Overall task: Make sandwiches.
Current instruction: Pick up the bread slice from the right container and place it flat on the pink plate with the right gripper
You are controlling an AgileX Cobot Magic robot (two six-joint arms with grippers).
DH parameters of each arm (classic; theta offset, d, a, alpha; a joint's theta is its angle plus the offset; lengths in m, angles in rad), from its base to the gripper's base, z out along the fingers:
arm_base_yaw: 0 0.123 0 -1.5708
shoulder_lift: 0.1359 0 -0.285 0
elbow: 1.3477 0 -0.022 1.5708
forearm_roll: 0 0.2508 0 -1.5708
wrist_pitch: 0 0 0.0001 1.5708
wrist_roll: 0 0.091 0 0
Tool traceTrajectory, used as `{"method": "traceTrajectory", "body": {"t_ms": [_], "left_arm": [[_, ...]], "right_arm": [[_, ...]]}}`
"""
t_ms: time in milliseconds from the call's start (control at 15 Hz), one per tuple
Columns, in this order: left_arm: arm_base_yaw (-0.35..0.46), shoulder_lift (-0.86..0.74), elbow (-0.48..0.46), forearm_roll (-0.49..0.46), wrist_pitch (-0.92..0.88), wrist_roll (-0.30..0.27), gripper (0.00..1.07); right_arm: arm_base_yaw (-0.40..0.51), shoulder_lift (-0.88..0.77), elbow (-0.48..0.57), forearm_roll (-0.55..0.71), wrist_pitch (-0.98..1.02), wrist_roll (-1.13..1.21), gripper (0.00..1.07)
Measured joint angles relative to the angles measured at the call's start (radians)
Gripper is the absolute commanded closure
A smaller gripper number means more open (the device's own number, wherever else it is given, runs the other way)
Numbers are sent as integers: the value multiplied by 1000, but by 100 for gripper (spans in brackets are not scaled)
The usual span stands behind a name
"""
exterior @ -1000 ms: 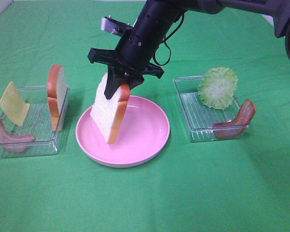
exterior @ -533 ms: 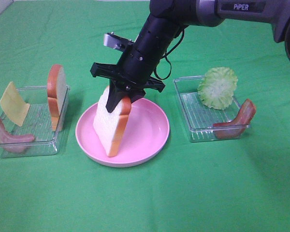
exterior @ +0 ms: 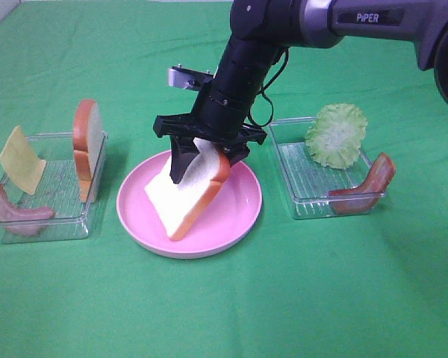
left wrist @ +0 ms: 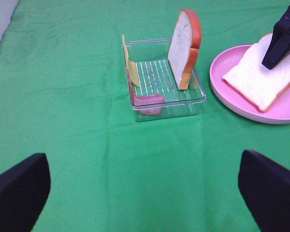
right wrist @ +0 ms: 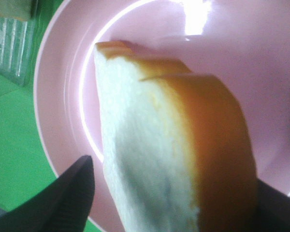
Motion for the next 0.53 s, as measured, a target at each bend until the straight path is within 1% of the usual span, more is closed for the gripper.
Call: {"method": "traceTrajectory", "body": {"t_ms": [400,533], "left_arm": [[0,0,0,0,0,0,7],[0,0,0,0,0,0,7]], "right_arm": [[0,-76,0,-83,-6,0,39],[1,-76,-19,-150,26,10,39]]}}
